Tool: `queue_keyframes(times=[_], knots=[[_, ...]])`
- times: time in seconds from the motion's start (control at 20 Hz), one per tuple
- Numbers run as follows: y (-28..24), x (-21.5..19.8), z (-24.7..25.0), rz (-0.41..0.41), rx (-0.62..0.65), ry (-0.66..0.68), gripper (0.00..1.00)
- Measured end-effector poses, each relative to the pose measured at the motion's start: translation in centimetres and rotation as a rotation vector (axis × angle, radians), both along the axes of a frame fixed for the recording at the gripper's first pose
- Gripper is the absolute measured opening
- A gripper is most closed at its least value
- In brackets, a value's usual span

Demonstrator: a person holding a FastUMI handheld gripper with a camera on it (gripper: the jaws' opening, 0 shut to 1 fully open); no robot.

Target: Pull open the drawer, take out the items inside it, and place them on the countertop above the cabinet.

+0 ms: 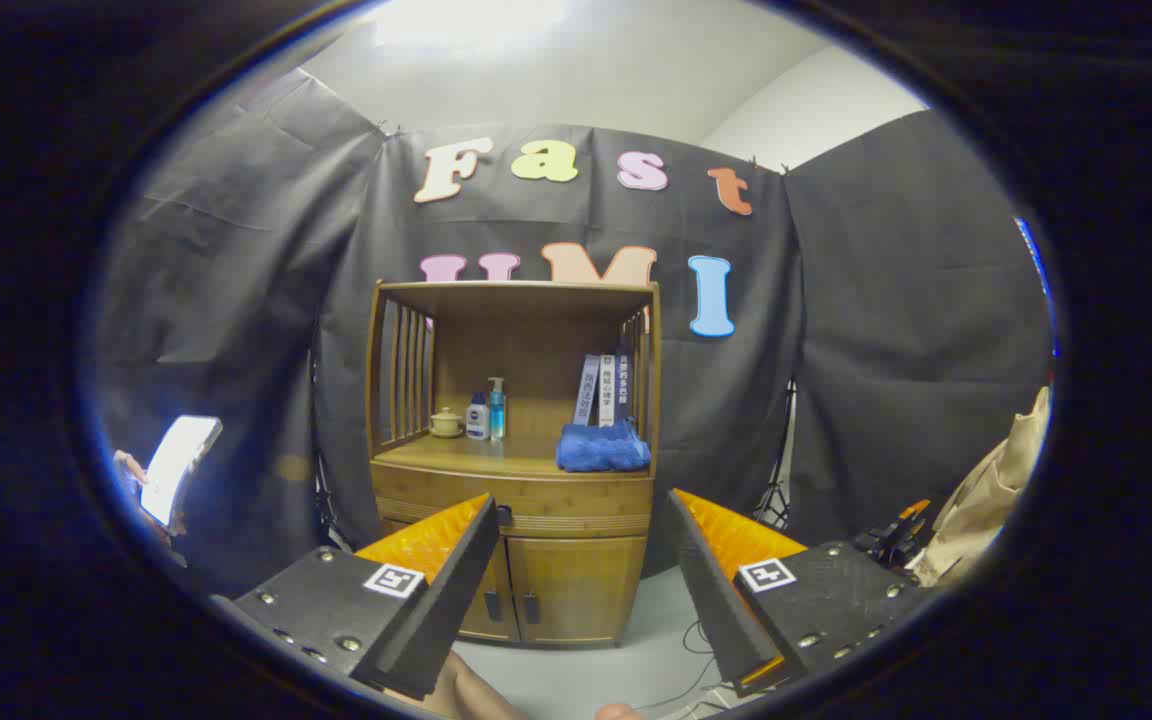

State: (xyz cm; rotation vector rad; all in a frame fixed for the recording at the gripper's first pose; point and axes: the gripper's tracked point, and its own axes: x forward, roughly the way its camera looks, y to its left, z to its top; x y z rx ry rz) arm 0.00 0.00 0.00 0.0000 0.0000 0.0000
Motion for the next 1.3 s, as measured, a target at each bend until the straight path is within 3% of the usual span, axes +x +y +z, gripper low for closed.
queue_keyframes(times=[0.6, 0.9, 1.3], knots=[[4.6, 5.8, -1.5, 0.082, -0.004, 0.008, 0.99], [9.0, 13.7, -4.4, 0.129, 0.015, 0.017, 0.99], [13.4, 26.5, -11.3, 0.128, 0.010, 0.062, 0.99]])
